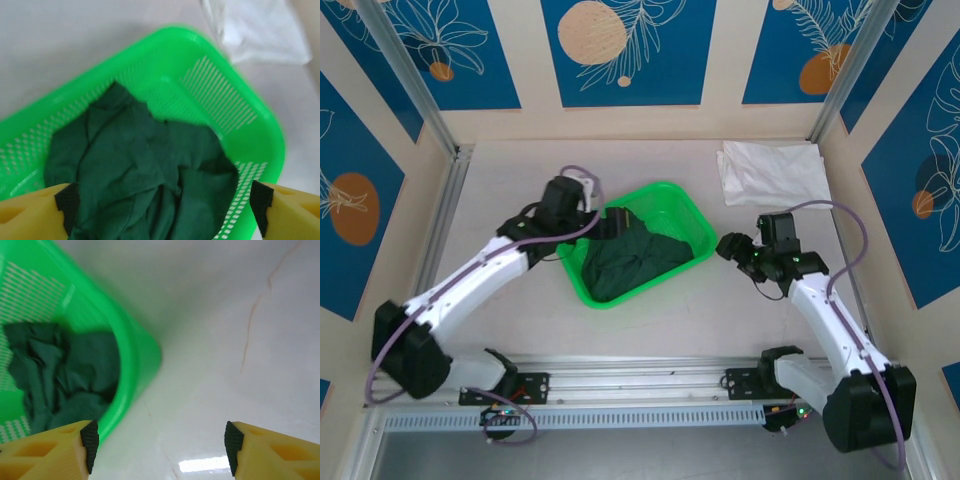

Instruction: Fold and stack the t-shirts

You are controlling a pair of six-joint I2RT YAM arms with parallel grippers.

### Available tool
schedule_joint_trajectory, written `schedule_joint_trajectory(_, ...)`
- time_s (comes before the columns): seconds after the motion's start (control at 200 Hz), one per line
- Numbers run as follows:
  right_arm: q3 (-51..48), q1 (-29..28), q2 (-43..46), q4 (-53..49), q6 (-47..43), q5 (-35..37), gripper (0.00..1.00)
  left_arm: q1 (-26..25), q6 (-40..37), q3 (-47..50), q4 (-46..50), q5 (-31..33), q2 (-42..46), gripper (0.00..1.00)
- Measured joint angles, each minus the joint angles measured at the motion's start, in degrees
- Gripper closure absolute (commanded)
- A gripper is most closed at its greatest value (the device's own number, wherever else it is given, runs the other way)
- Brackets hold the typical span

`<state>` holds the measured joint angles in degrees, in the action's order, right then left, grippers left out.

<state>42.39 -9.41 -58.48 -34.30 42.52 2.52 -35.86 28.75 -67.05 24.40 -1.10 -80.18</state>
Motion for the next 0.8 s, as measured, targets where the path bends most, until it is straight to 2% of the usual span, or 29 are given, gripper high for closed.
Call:
schedule_joint_trajectory(0.11,0.0,-3.9,-1.1,-3.3,0.1,0.5,0.3,-3.1,-0.9,-4.0,5.4,2.9,-10.8,0.11)
schedule_joint_trajectory(0.275,0.0,-9.5,-0.7,-3.8,0.3,1.4,0.22,-6.1,-2.3,-10.7,12.1,6.2,-24.9,0.1)
schedule_joint_trajectory(0.41,0.0,-12.2,-0.6,-3.7,0.5,1.9,0.23,-7.0,-2.4,-18.4,14.6,7.7,-33.2,0.16)
schedule_joint_trajectory(0.48,0.0,-12.9,-0.6,-3.7,1.0,2.0,0.24,-6.9,-2.3,-20.7,14.7,8.1,-35.6,0.32)
schedule_joint_trajectory(0.575,0.0,-13.7,-0.9,-3.7,1.6,2.0,0.26,-6.9,-1.6,-21.1,14.4,8.0,-36.5,0.67)
schedule_joint_trajectory(0.65,0.0,-14.8,-1.6,-3.4,2.4,2.0,0.28,-6.9,-1.3,-21.1,13.6,8.0,-36.1,0.84)
schedule_joint_trajectory(0.735,0.0,-16.4,-2.9,-3.2,3.1,2.0,0.3,-6.9,-0.6,-21.1,13.3,8.3,-34.8,1.0)
schedule_joint_trajectory(0.8,0.2,-17.8,-4.0,-2.8,3.8,2.2,0.32,-6.9,-0.4,-21.1,13.3,8.8,-32.4,1.0)
